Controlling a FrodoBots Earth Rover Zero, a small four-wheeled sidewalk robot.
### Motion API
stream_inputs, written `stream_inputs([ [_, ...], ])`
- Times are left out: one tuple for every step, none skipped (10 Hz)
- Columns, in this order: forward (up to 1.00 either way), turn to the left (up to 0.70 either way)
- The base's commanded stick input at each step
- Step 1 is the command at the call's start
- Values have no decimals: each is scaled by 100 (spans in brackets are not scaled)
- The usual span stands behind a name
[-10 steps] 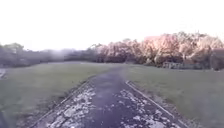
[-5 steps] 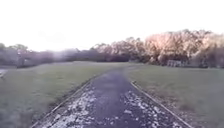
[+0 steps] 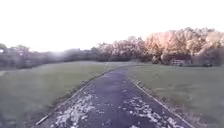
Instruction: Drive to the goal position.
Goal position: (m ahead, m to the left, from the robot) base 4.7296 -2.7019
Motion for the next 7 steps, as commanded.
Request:
stream_inputs([
  [70, 0],
  [70, 0],
  [70, 0],
  [70, 0],
  [70, 0],
  [70, 0],
  [70, 0],
])
